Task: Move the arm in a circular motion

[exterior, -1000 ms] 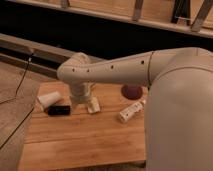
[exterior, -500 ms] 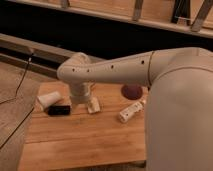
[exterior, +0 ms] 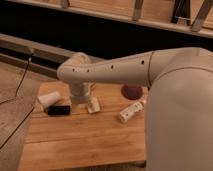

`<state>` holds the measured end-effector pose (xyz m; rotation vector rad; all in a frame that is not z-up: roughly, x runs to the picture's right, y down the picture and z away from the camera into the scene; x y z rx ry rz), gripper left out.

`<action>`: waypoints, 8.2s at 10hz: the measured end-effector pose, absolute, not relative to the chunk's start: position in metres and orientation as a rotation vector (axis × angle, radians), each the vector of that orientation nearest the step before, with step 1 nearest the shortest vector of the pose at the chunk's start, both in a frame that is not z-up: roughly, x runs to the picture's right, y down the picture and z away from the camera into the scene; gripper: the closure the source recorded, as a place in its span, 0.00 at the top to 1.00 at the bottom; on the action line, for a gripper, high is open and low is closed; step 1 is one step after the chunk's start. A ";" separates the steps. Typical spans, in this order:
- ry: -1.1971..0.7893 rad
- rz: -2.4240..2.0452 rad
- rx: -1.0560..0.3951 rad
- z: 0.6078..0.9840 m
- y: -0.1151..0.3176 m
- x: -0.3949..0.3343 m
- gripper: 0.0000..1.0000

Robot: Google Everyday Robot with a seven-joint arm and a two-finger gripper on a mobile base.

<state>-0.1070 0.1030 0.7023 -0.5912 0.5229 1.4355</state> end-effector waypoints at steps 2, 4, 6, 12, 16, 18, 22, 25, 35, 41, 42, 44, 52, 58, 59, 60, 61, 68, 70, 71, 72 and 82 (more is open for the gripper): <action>0.523 1.435 -0.591 0.702 0.103 -0.107 0.65; 0.523 1.435 -0.591 0.702 0.103 -0.107 0.65; 0.523 1.435 -0.591 0.702 0.103 -0.107 0.65; 0.523 1.435 -0.591 0.702 0.103 -0.107 0.65; 0.526 1.436 -0.597 0.703 0.104 -0.107 0.65; 0.536 1.457 -0.634 0.702 0.104 -0.099 0.65; 0.588 1.499 -0.659 0.711 0.087 -0.050 0.65; 0.662 1.470 -0.647 0.733 0.068 -0.006 0.65; 0.646 1.270 -0.591 0.848 -0.027 -0.062 0.65; 0.521 1.140 -0.673 0.816 -0.014 -0.167 0.65; 0.500 1.122 -0.686 0.806 -0.009 -0.180 0.65; 0.474 1.099 -0.712 0.786 0.005 -0.194 0.65; 0.451 1.113 -0.809 0.728 0.061 -0.186 0.65; 0.488 1.223 -0.823 0.681 0.095 -0.136 0.65; 0.512 1.239 -0.793 0.677 0.098 -0.120 0.65; 0.535 1.255 -0.766 0.674 0.100 -0.106 0.65; 0.567 1.287 -0.724 0.669 0.100 -0.084 0.65; 0.629 1.458 -0.475 0.664 0.043 0.015 0.65; 0.632 1.463 -0.458 0.677 0.030 0.022 0.65; 0.632 1.460 -0.455 0.691 0.020 0.024 0.65; 0.633 1.457 -0.456 0.702 0.014 0.026 0.65; 0.551 1.295 -0.524 0.811 -0.033 -0.079 0.65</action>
